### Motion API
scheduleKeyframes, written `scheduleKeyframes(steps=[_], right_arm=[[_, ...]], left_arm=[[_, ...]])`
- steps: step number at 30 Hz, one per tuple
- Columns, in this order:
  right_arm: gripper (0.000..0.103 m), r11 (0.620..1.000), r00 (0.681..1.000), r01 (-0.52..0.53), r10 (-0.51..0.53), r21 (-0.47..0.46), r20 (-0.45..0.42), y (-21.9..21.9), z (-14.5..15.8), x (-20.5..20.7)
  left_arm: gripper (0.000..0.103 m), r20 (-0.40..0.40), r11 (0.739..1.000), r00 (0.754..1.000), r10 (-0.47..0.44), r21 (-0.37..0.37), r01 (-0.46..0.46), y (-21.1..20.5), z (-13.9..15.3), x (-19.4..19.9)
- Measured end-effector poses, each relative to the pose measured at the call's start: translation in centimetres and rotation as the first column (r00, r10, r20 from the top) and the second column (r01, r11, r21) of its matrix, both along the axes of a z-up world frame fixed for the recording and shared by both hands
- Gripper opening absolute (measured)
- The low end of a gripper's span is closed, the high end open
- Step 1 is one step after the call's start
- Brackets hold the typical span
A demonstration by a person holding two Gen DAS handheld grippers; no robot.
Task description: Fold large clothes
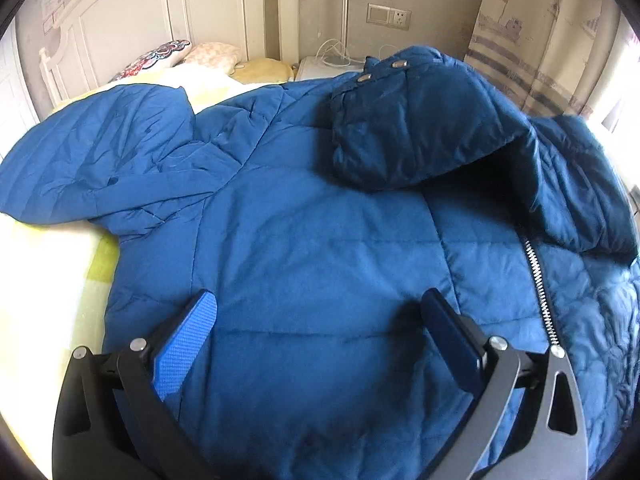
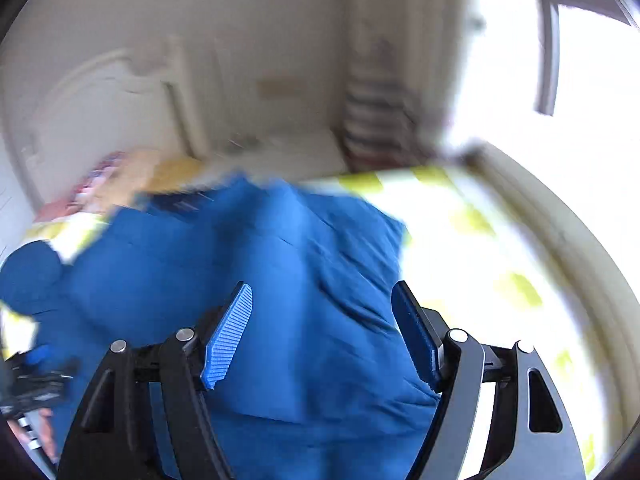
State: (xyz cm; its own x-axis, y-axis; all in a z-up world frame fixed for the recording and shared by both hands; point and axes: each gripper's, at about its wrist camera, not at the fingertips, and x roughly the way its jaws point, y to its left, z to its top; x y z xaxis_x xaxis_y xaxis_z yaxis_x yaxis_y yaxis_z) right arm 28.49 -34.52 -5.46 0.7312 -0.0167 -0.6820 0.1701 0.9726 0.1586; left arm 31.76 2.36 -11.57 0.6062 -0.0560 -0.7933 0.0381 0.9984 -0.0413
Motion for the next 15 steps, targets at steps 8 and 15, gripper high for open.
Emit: scheduleKeyframes(steps=[8,15], right_arm=[[0.071,0.996,0.993,0.07,-0.063,0.062,-0.102,-2.1,-4.6,1.0],[0.072,0.991,0.995,0.075,-0.066,0.113,-0.076,-1.3,-5.6,-0.1]], left_arm=[[0.1,-0.084,0.7,0.994,-0.07,-0.714,-0.011,3.6,1.6,1.8],[0.095,-0.178,0.46,0.983,0.039,-0.871,-0.176,0.0,0.0,6.3]])
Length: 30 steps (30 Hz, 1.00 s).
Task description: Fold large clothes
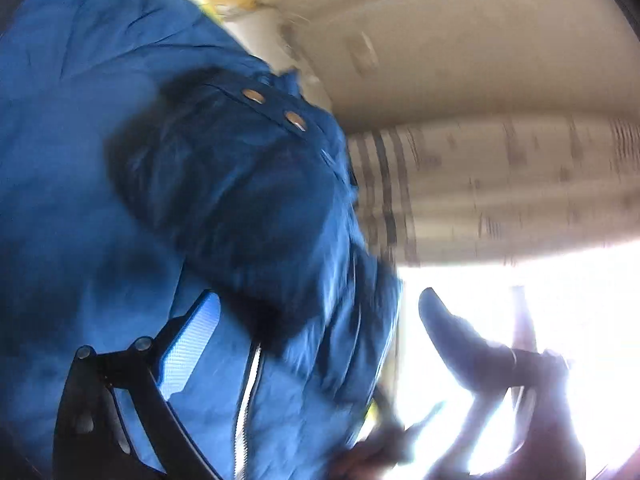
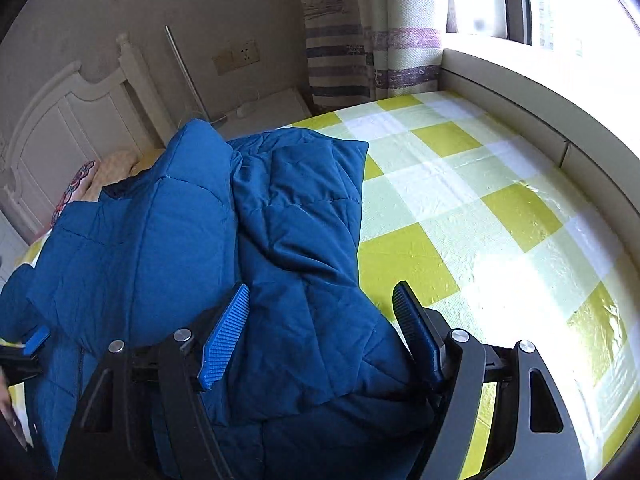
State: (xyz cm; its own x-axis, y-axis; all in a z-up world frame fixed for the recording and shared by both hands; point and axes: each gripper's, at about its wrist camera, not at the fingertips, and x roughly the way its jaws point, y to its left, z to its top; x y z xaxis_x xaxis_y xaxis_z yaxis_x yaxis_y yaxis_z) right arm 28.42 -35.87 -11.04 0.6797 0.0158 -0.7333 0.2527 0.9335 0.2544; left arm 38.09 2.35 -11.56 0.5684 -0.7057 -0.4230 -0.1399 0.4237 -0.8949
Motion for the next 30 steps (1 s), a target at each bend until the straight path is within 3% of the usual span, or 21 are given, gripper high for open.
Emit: scheduleKeyframes(steps=[2,3,4,6,7,9,10,12,14,16,17,18,19,20,21,23,24,25,28,29,30], right_arm=[[0.072,1.0,1.0,-0.002,0.002,0.011,0.0,-0.2,0.0,-0.4],[0.072,1.0,1.0,-0.002,0.002,0.015,0.001,-0.4,-0.1,-0.4],[0.072,1.0,1.0,-0.003,0.003,0.02,0.0,-0.6,-0.2,-0.4],[0.072,0.999,1.0,-0.005,0.005,0.032,-0.001,-0.8,-0.2,-0.4],[0.072,0.999,1.0,-0.006,0.006,0.042,-0.001,-1.0,-0.2,-0.4],[0.072,0.998,1.0,-0.006,0.006,0.066,0.002,-1.4,-0.4,-0.5],[0.073,0.997,1.0,-0.006,0.006,0.075,0.006,-1.6,-0.4,-0.5],[0.074,0.997,1.0,-0.005,0.004,0.082,0.01,-1.8,-0.4,-0.6],[0.074,0.997,1.0,-0.005,0.004,0.083,0.011,-1.8,-0.4,-0.6],[0.075,0.997,1.0,-0.002,0.001,0.081,0.01,-1.9,-0.4,-0.6],[0.075,0.997,1.0,0.002,-0.003,0.077,0.007,-1.9,-0.4,-0.5],[0.075,0.997,1.0,0.003,-0.003,0.076,0.006,-1.9,-0.4,-0.5],[0.075,0.997,1.0,0.002,-0.002,0.074,0.005,-1.9,-0.4,-0.5],[0.076,0.998,1.0,0.002,-0.002,0.07,0.004,-1.9,-0.4,-0.5],[0.076,0.998,1.0,0.003,-0.003,0.068,0.003,-1.9,-0.4,-0.5],[0.076,0.998,1.0,0.003,-0.003,0.069,0.004,-1.9,-0.4,-0.5],[0.076,0.997,1.0,0.004,-0.004,0.071,0.006,-2.0,-0.4,-0.5],[0.076,0.997,1.0,0.005,-0.006,0.072,0.006,-2.0,-0.4,-0.6],[0.076,0.998,1.0,0.005,-0.005,0.066,0.002,-2.0,-0.4,-0.5],[0.076,0.998,1.0,0.005,-0.005,0.062,0.0,-1.9,-0.4,-0.4],[0.076,0.998,1.0,0.004,-0.004,0.06,-0.001,-1.9,-0.4,-0.4]], left_arm=[[0.085,-0.057,0.996,0.994,0.091,-0.005,-0.091,0.0,-1.2,1.5],[0.071,-0.084,0.994,0.99,0.111,-0.002,-0.111,0.1,-1.6,2.1],[0.064,-0.114,0.991,0.985,0.129,-0.014,-0.132,0.3,-2.4,2.6],[0.029,-0.082,0.994,0.991,0.106,-0.02,-0.108,0.5,-2.3,3.2],[0.024,-0.043,0.994,0.993,0.108,0.04,-0.106,0.6,-1.1,2.7],[0.017,0.102,0.954,0.986,0.129,0.26,-0.152,0.2,2.3,1.1],[0.017,0.246,0.878,0.962,0.116,0.428,-0.215,-0.6,5.4,-1.0],[0.017,0.42,0.758,0.906,0.049,0.575,-0.307,-2.0,8.2,-4.5],[0.017,0.481,0.66,0.877,0.008,0.656,-0.366,-2.7,9.4,-7.4],[0.027,0.425,0.601,0.905,-0.001,0.723,-0.339,-2.6,9.0,-8.0],[0.039,0.341,0.581,0.94,0.002,0.764,-0.279,-2.4,7.9,-7.5],[0.062,0.264,0.576,0.964,0.009,0.787,-0.221,-2.2,6.9,-7.0],[0.07,0.149,0.59,0.989,0.02,0.797,-0.132,-1.5,4.9,-5.7],[0.076,0.076,0.615,0.997,0.029,0.785,-0.077,-0.8,3.5,-5.1],[0.076,0.031,0.638,0.999,0.045,0.768,-0.052,0.0,2.4,-4.7],[0.076,0.065,0.678,0.995,0.073,0.729,-0.098,2.2,3.1,-5.8],[0.076,0.105,0.675,0.987,0.121,0.72,-0.159,3.3,4.1,-6.3],[0.077,0.149,0.659,0.972,0.183,0.714,-0.234,4.3,5.2,-6.9],[0.082,0.327,0.554,0.879,0.348,0.684,-0.474,7.2,9.3,-10.1],[0.082,0.358,0.531,0.873,0.331,0.694,-0.486,7.1,10.5,-10.2],[0.082,0.366,0.525,0.889,0.275,0.717,-0.458,6.6,11.1,-9.8]])
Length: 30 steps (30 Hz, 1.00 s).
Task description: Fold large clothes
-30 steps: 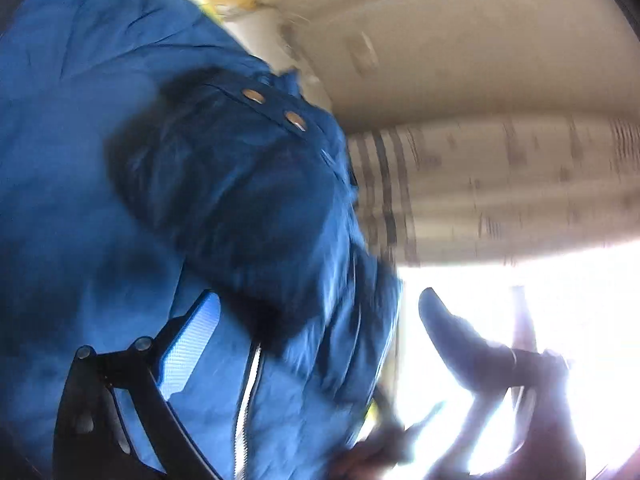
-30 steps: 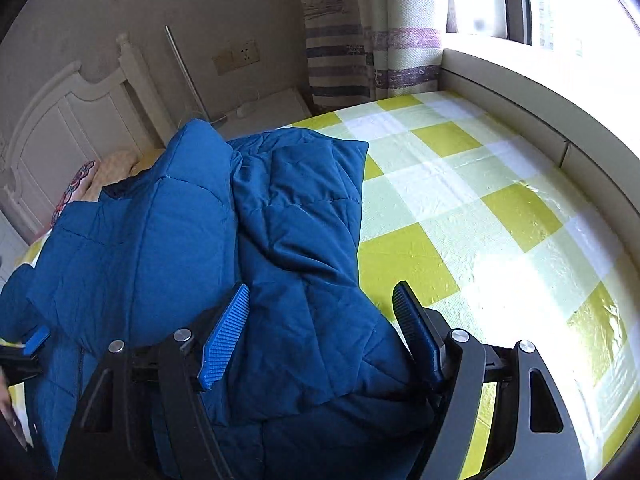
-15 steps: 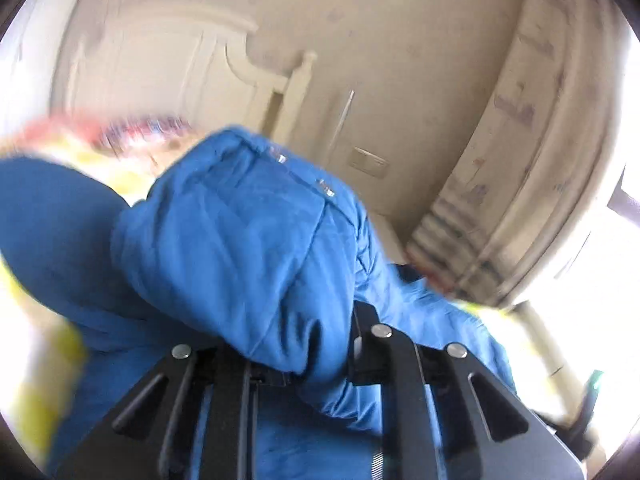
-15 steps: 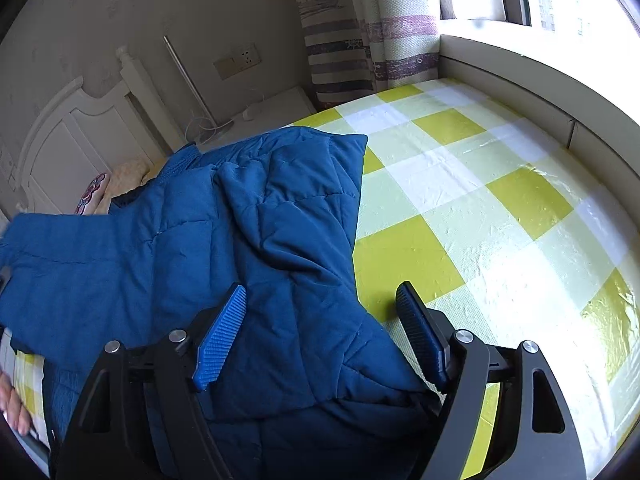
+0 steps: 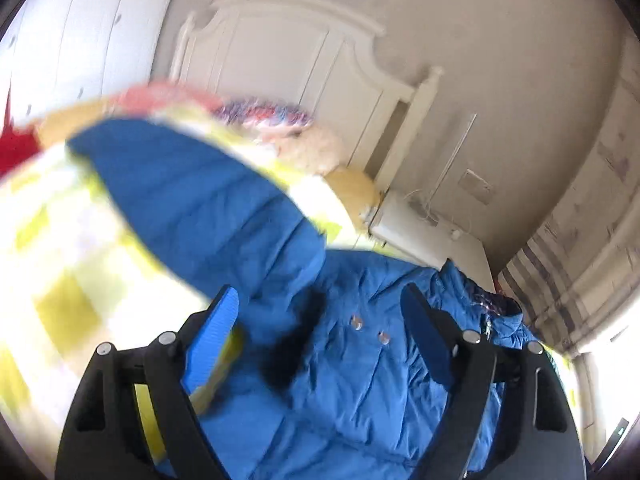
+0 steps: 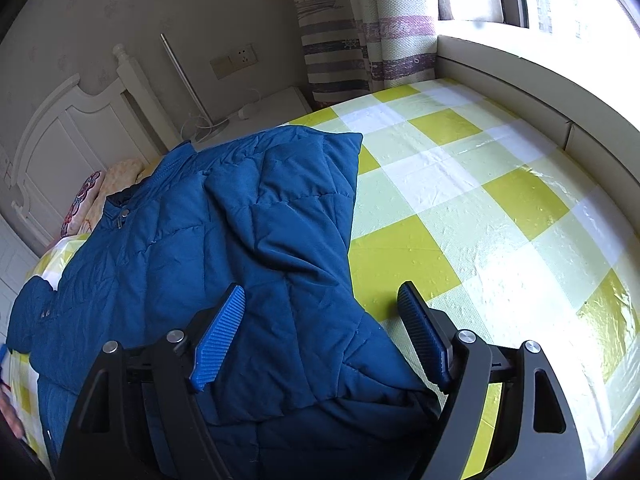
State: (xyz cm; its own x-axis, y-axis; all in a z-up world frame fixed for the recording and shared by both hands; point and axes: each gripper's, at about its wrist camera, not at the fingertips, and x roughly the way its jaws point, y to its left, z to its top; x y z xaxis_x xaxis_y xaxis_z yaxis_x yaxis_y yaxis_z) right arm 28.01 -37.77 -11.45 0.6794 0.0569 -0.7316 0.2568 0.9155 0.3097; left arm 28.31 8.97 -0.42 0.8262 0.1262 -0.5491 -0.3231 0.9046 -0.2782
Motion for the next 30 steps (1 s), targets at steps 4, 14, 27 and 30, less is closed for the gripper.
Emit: scheduleKeyframes(steps=[4,14,27,30], right_arm=[[0.076,1.0,1.0,0.001,-0.001,-0.002,-0.001,0.1,0.0,0.0],[0.077,1.0,1.0,0.011,-0.01,-0.022,0.018,0.3,0.4,-0.3],[0.082,0.763,0.858,-0.513,0.47,-0.392,-0.209,15.8,1.7,6.3],[0.087,0.822,0.871,-0.492,0.458,-0.287,-0.18,14.2,0.9,7.3]], left_arm=[[0.088,-0.115,0.956,0.97,-0.214,0.179,0.233,-5.7,-0.6,3.0],[0.101,-0.377,0.865,0.872,-0.312,0.267,0.425,-9.9,-9.7,6.3],[0.101,-0.382,0.866,0.87,-0.311,0.264,0.425,-10.4,-10.1,7.2],[0.101,-0.381,0.868,0.87,-0.314,0.257,0.426,-10.2,-10.2,7.3]])
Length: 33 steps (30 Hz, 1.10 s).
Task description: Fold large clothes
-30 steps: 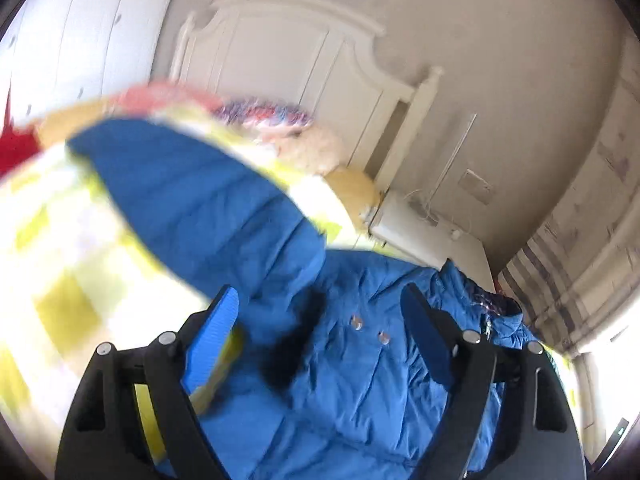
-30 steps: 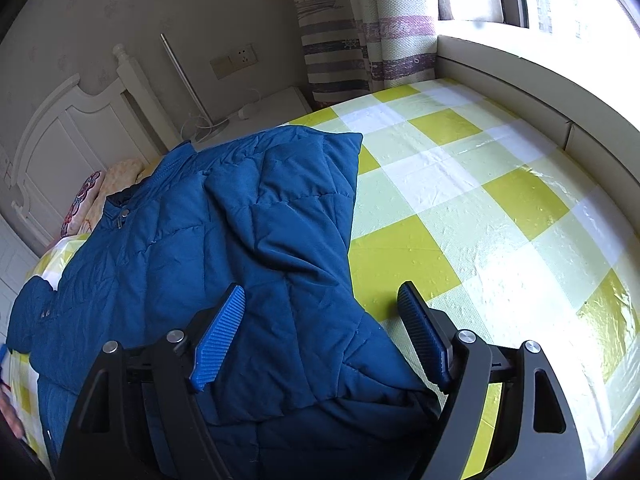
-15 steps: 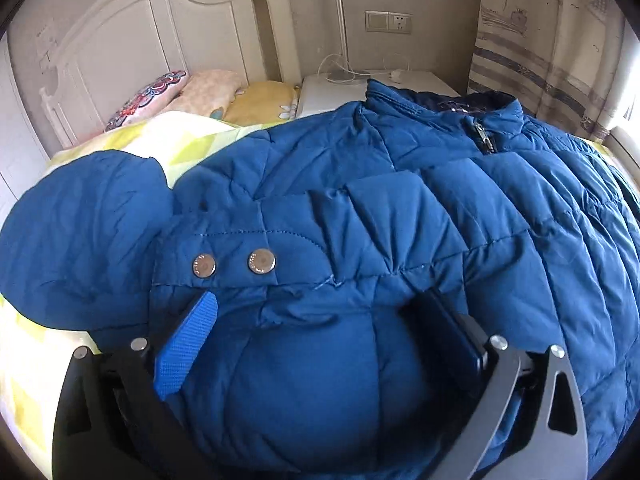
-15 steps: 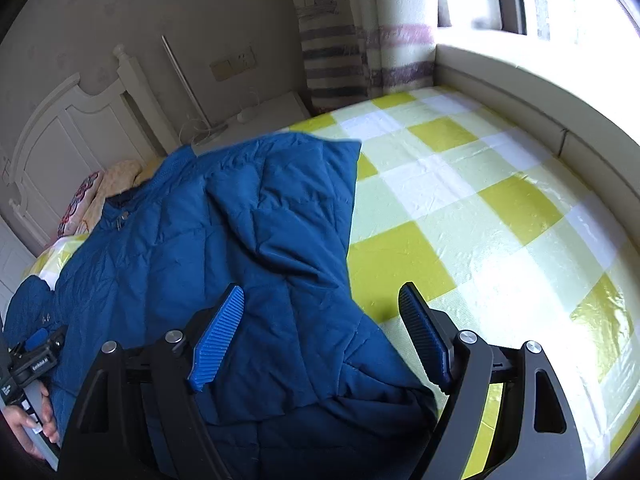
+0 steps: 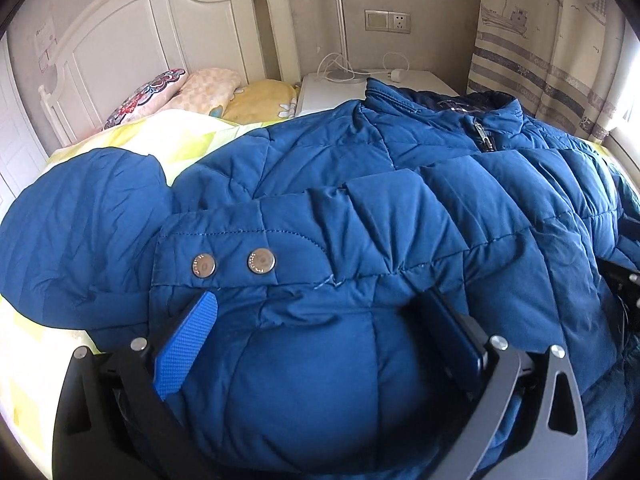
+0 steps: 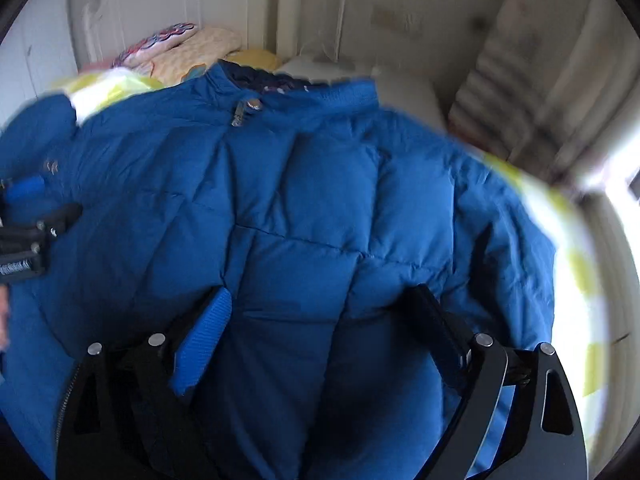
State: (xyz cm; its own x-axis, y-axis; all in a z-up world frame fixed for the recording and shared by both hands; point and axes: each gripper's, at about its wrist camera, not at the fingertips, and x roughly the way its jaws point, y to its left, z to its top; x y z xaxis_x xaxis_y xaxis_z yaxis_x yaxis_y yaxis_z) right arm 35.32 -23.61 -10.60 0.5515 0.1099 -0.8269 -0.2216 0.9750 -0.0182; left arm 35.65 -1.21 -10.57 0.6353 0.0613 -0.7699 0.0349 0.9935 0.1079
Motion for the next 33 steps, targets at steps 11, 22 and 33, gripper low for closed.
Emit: scheduleKeyframes(steps=[11,22,33], right_arm=[[0.088,0.977,0.972,0.211,-0.214,0.041,0.098,-3.0,2.4,5.7],[0.097,0.985,0.984,0.164,-0.16,-0.047,0.082,-1.6,1.4,1.0],[0.098,0.98,0.979,0.196,-0.194,-0.023,0.069,-1.2,1.8,-5.6]], left_arm=[[0.101,-0.004,1.0,1.0,0.0,0.003,0.0,0.0,-0.1,0.0],[0.101,-0.005,1.0,1.0,0.0,-0.002,0.0,0.1,-0.1,0.1],[0.101,-0.005,1.0,1.0,-0.001,-0.009,0.001,0.1,-0.1,-0.1]])
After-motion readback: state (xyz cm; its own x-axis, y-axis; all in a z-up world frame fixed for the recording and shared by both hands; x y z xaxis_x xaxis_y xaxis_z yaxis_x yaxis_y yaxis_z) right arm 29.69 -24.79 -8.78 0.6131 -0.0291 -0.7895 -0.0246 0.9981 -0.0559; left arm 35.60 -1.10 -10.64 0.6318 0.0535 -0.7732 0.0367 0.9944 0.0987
